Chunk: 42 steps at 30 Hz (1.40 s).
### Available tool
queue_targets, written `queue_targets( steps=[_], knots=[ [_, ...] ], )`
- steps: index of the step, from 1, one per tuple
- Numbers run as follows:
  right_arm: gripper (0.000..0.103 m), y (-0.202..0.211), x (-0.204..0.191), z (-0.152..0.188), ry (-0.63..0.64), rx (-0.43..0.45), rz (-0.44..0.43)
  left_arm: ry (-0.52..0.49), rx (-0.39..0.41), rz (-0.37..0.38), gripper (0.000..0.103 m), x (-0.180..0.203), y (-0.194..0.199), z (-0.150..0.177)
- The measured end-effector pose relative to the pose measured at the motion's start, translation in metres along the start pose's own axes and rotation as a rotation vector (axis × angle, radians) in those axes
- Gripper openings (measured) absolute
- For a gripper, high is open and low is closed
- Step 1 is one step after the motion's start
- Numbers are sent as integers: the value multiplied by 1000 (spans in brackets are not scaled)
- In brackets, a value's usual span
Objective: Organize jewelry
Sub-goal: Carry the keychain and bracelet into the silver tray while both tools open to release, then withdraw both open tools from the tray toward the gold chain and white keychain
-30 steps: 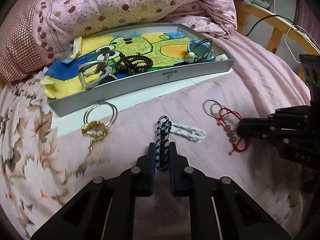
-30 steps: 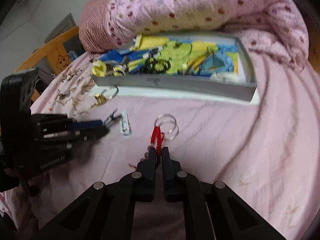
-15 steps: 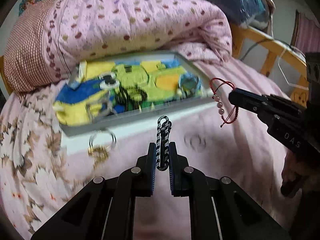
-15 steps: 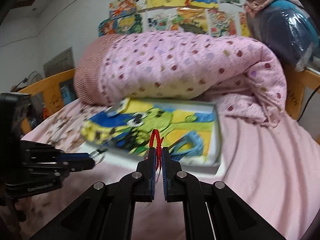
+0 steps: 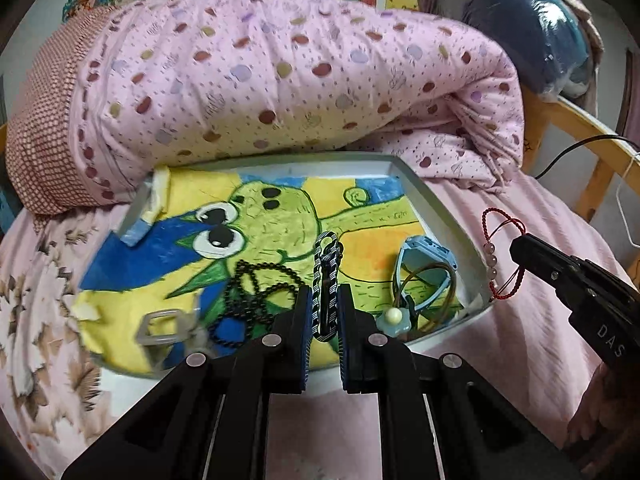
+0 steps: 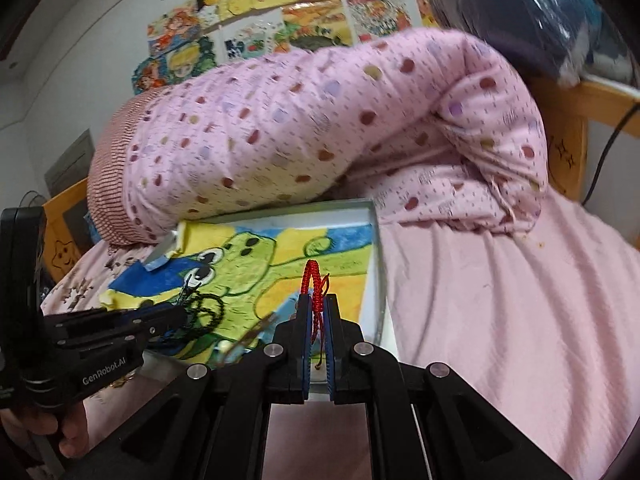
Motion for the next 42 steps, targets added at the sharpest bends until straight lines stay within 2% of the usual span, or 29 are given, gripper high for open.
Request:
queue_targets(
  steps=[7,21,23,24,25,27,28,31,33,38,42],
  knots=[
    [6,-21,13,16,-50,-57,-2,28,-81,22,9,4,-25,12],
    [7,-27,14,21,-37,-82,12,71,-135,74,10,5,-40,19],
    [10,-26,14,20,-26,-81,20,85,-144,85,10,4,-40,19],
    [16,-25,13,19,-20,-78,23,89,-148,88,11,4,-39,19],
    [20,-24,12,18,-16,-75,25,95,-152,93,16,3,-38,19],
    [34,-21,11,14,-7,-62,31,112,-146,99,32,2,-34,17],
    [35,-19,10,12,-2,-54,34,126,-132,101,43,0,-30,15],
    [36,-13,9,5,9,-38,45,155,-95,107,47,-5,-19,8],
    [50,-7,8,0,15,-19,54,163,-83,95,49,-9,-12,4],
    [68,16,-3,-18,40,55,55,197,-9,51,74,-24,15,-6],
    [85,37,-19,-30,66,118,30,203,62,17,83,-35,43,-14]
  ],
)
Point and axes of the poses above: each gripper's, at about its wrist camera, not at the fingertips, and y roughly against the way its jaws point, x to its right, z to its underside, the point moved 9 cm from there along -y, roughly the way its jaws point, and after that the axes turned 6 degrees about -z, right-handed, at the moved point
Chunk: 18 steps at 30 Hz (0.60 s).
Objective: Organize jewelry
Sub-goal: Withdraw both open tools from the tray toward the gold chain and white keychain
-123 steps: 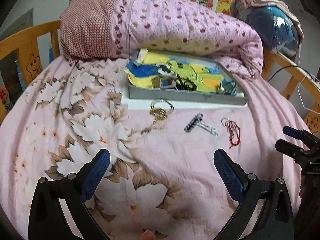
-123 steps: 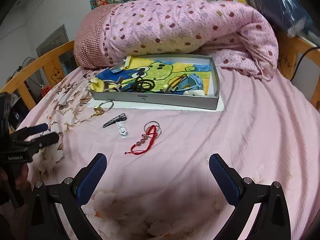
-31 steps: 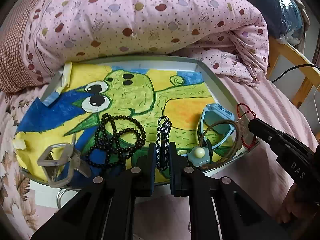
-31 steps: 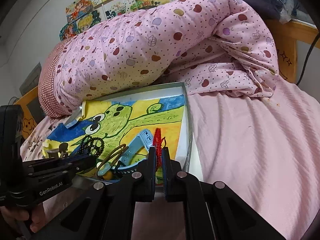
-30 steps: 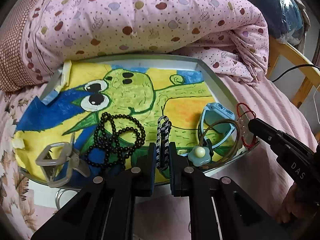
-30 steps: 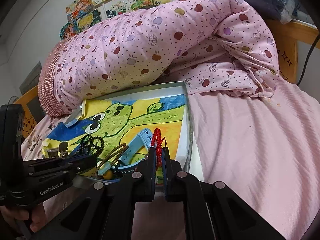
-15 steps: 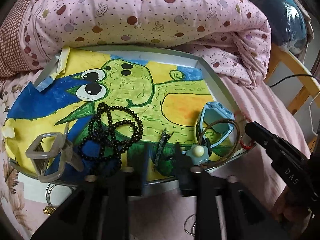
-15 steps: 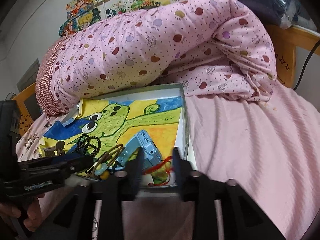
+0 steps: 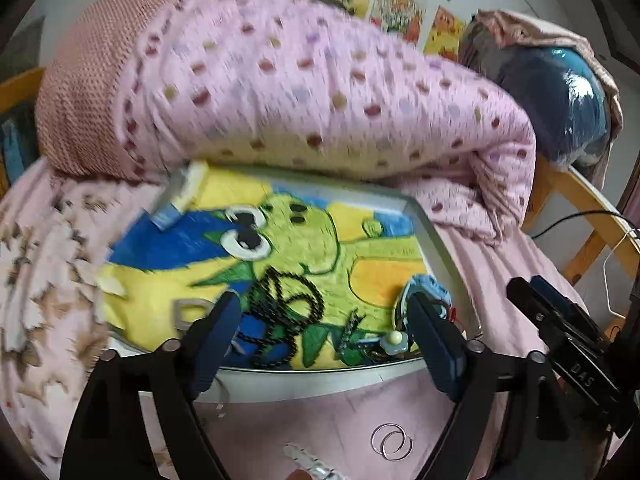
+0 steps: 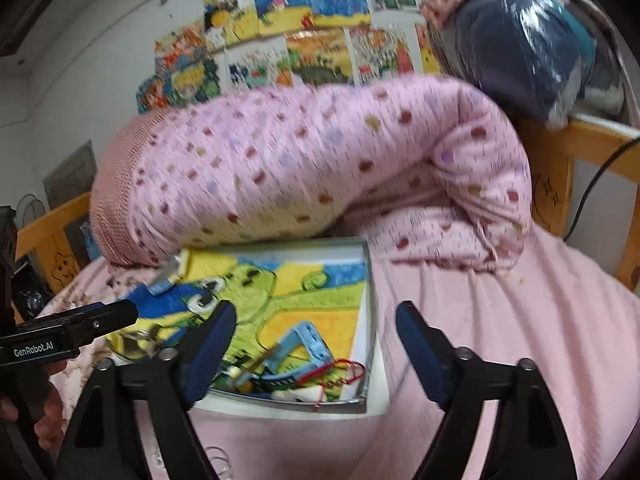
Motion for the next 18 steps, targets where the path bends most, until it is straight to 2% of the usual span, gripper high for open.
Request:
queue_targets(
  steps=[1,2,3,7,11,18],
  knots=[
    [87,7,-5,-5,12,22,-5,0,15,-6,90,-2,6,-2],
    [93,12,-9,-8,18,36,-9,2,29,-10,97,-4,12,-5],
    [97,19,-13,-12,24,60,-11,6,47,-13,99,-6,20,-7],
    [103,43,-28,-25,26,122,-41,13,93,-12,100,-13,49,-11],
    [103,65,-41,-30,30,153,-57,-10,125,-28,101,-18,72,-11],
    [103,100,-65,-13,74,141,-54,-46,164,-43,101,-30,108,0]
  ],
)
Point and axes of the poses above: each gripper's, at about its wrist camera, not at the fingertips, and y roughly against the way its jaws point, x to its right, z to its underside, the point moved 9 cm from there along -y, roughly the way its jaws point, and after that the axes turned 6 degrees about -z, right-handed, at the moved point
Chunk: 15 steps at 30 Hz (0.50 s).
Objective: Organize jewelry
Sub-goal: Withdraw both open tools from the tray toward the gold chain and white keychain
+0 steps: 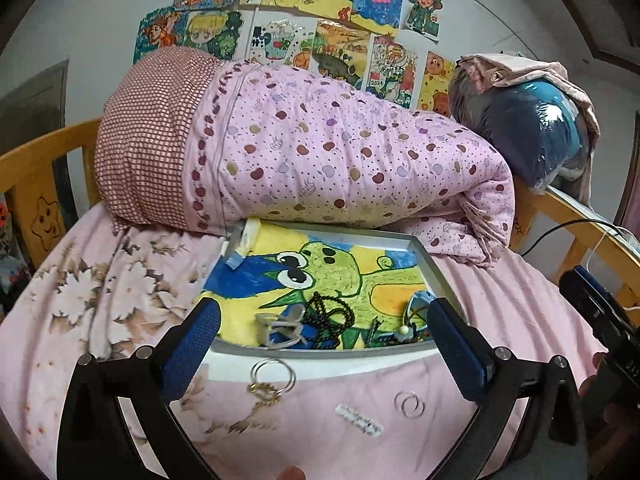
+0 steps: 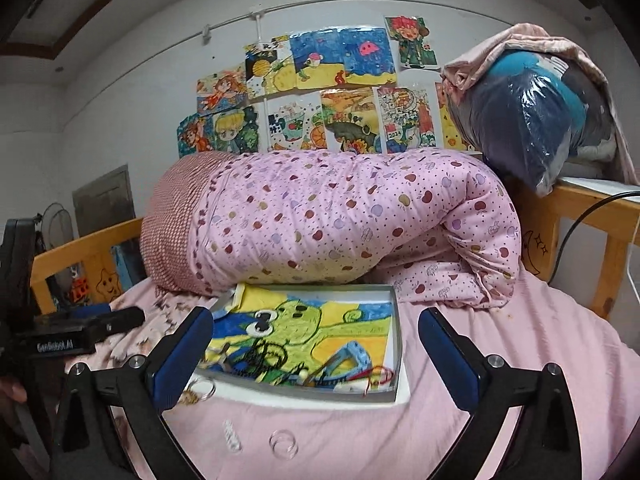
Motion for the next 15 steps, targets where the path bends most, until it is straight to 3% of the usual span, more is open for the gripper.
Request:
queue_targets(
  steps=[8,15],
  knots=[
    [103,22,-26,24,19,-60,-9,-10,0,-19,101,-27,33,19],
    [103,21,-42,49,31,-140,-28,-34,-48,-55,101,-51,50,49]
  ],
)
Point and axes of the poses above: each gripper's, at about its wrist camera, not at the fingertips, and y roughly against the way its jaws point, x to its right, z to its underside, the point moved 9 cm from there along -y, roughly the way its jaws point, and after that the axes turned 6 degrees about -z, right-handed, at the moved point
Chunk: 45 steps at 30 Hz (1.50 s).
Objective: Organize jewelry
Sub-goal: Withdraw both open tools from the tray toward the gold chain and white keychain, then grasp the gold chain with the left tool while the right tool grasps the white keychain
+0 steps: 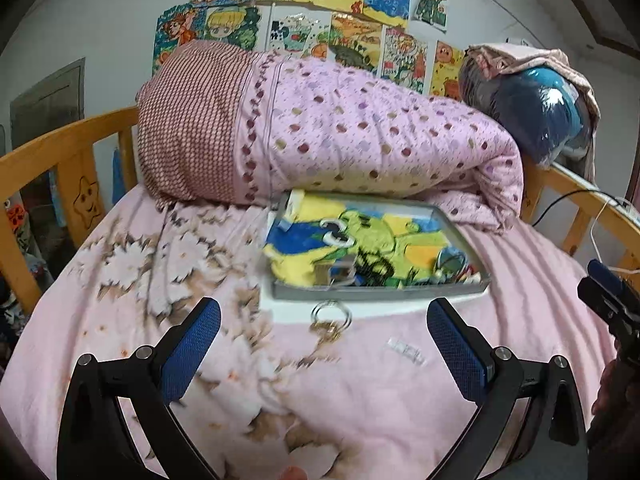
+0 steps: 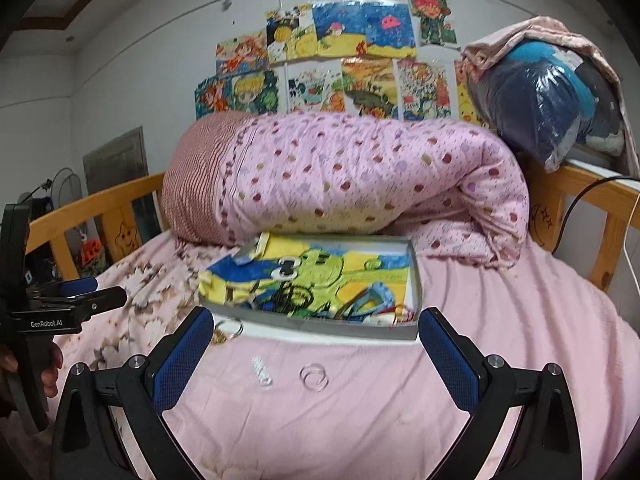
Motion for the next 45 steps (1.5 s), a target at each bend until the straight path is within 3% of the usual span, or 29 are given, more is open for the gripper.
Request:
queue_targets(
  steps=[8,18,26,32,38,40,43,45],
  knots=[
    [103,-17,-7,33,16,-116,-22,-37,-106,-34,101,-9,-9,44],
    [103,-44,1,67,-11,-254,-46,-63,-197,-22,101,-4,-37,69],
    [103,-66,6,85,1,-328,-71,-74,-249,-10,101,-3,-61,78],
    [103,-81,1,92,68,-344,-108,-75,-270,30,101,2,-81,77],
    [103,-92,-1,98,50,-352,-163,-50,-293,42,101,2,-102,74],
    [101,-96,-6,98,59,-347,-193,-53,-291,44,101,3,-108,71],
    [89,-105,-17,100,91,-358,-236,-63,-278,52,96,5,-115,66],
    [74,-111,-24,104,108,-372,-261,-68,-283,64,88,7,-122,64]
  ],
)
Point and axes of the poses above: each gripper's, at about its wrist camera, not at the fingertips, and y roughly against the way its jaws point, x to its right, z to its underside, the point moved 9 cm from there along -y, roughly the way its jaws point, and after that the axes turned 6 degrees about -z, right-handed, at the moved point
